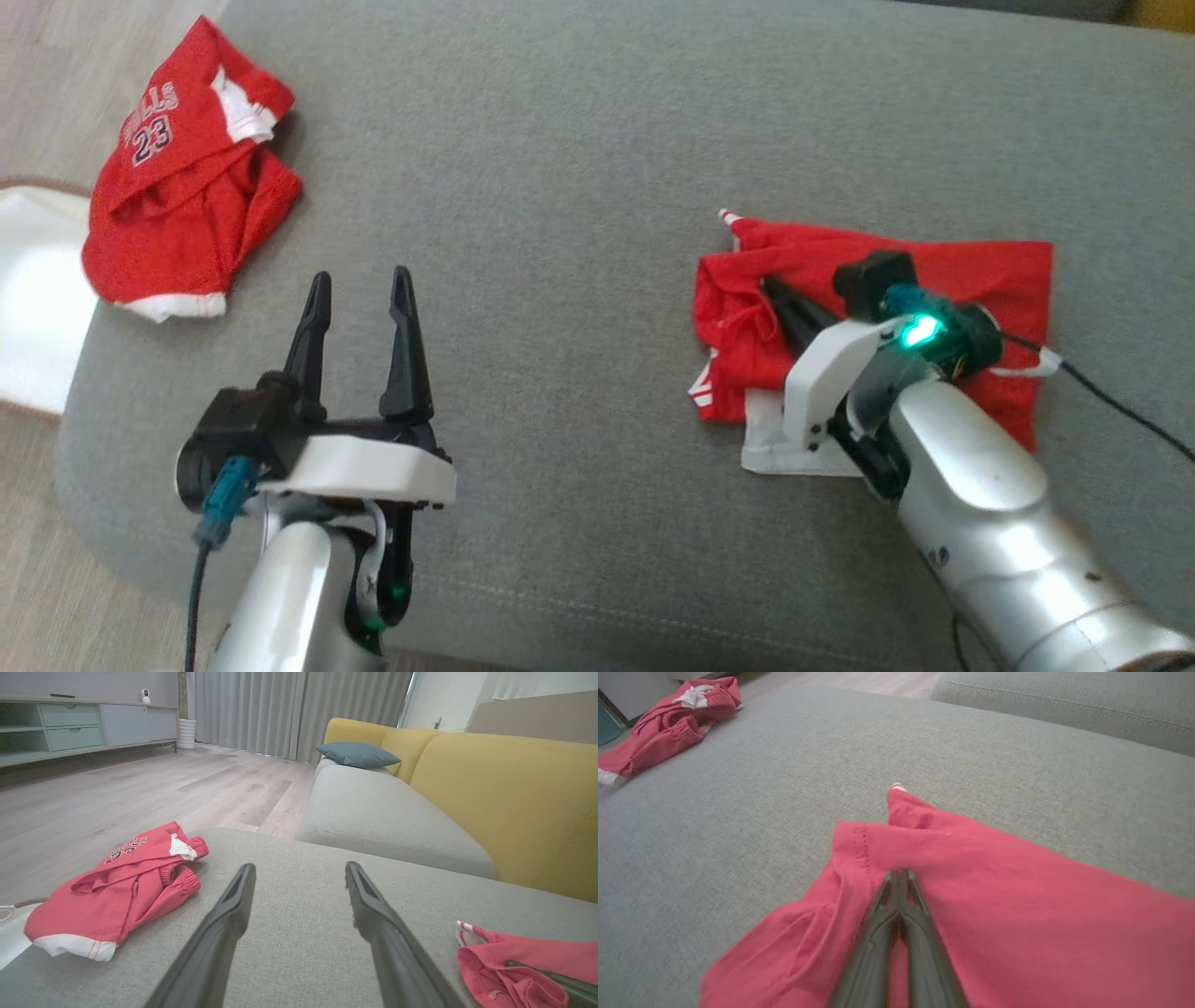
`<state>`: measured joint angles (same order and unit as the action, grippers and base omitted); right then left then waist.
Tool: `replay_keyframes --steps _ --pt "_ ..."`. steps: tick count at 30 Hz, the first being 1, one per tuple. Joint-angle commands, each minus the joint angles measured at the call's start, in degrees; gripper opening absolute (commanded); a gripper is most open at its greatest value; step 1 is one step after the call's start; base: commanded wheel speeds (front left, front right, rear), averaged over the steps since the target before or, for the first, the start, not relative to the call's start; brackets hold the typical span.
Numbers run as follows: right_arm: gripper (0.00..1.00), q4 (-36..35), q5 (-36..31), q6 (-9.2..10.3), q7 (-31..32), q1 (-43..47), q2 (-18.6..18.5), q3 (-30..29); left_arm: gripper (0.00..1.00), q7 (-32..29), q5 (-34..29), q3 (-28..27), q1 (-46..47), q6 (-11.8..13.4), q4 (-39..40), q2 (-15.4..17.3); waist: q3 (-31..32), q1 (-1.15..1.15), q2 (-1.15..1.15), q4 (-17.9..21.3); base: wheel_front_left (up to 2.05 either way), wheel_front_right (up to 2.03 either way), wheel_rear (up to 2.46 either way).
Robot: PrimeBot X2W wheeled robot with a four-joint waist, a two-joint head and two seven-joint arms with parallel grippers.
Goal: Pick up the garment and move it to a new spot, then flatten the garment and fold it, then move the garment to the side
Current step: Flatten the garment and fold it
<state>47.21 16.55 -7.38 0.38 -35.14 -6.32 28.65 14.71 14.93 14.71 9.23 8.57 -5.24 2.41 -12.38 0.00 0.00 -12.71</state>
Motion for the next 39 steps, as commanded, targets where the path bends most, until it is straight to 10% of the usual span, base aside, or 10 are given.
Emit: replay_keyframes --steps 1,39 --pt "0.00 -0.76 -0.42 -0.11 -0.36 -1.82 0.63 0.37 1.00 0.29 0.38 -1.35 2.29 0.14 1.95 0.47 -0.89 0.00 0.00 -1.02 0.00 0.00 0.00" --pt "0.00 0.20 -11.06 -0.11 -14.58 3.02 3.15 -14.32 1.00 0.29 -0.79 -2.85 1.37 0.09 2.25 0.47 3.02 0.00 0.00 7.17 0.00 0.00 0.00"
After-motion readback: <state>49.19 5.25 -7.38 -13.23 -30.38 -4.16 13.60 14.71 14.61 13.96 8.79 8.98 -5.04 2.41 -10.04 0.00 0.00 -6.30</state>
